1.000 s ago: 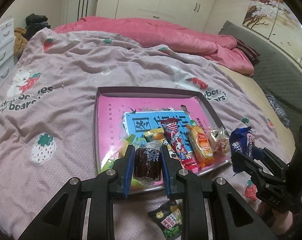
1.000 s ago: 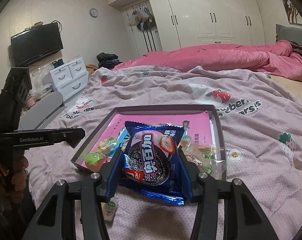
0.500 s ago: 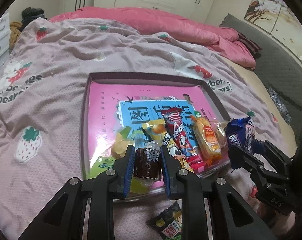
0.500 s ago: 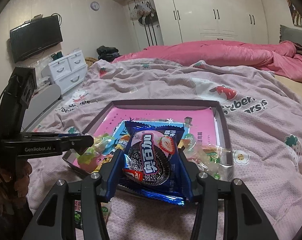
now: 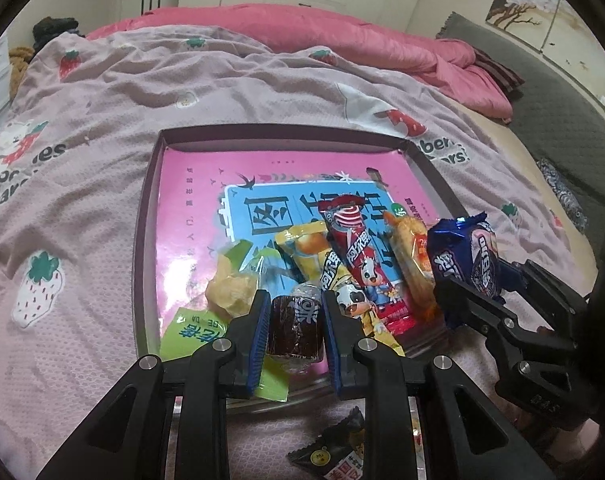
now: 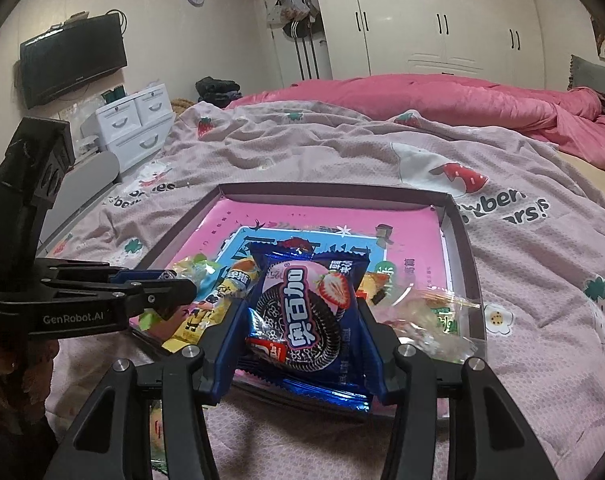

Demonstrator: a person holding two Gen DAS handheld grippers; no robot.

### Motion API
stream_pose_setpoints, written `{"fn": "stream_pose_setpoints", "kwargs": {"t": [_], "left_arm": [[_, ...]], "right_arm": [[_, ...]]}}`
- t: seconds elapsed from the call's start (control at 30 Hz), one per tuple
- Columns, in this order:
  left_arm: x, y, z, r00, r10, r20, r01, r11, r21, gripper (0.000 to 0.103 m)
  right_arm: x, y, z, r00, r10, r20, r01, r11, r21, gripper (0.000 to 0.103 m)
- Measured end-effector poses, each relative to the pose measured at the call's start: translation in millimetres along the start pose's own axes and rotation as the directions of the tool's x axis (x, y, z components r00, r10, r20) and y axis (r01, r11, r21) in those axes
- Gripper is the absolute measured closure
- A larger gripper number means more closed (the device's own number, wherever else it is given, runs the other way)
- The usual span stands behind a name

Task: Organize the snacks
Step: 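Lower brown candy into tray and open left gripper while right lowers Oreo bag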

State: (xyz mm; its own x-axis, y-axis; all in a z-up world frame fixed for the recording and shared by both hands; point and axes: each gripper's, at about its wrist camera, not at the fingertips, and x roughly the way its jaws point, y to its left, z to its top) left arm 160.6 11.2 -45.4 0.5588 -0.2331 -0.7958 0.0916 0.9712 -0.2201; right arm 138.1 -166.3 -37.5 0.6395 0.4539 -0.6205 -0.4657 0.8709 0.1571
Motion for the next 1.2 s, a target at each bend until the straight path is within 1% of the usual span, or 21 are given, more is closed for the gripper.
{"fn": "stream_pose_setpoints", "kwargs": {"t": [0.37, 0.73, 1.2], "left_arm": [[5, 0, -2, 1.0, 0.003, -0.013, -0.002, 1.0, 0.005, 0.077], [8, 1, -3, 1.0, 0.003, -0.021, -0.003, 1.0, 0.004, 0.077], [11, 4, -4, 1.0, -0.001, -0.029, 0.001, 1.0, -0.003, 0.077]], "right_arm": [[9, 2, 3, 1.0, 0.006, -0.001, -0.006, 1.0, -0.008, 0.051], [9, 4, 2, 1.0, 0.002, 0.003, -0.002, 1.0, -0.023, 0.05], [11, 12, -3, 1.0, 0.002, -0.023, -0.004, 0.998, -0.06, 0.05]]}}
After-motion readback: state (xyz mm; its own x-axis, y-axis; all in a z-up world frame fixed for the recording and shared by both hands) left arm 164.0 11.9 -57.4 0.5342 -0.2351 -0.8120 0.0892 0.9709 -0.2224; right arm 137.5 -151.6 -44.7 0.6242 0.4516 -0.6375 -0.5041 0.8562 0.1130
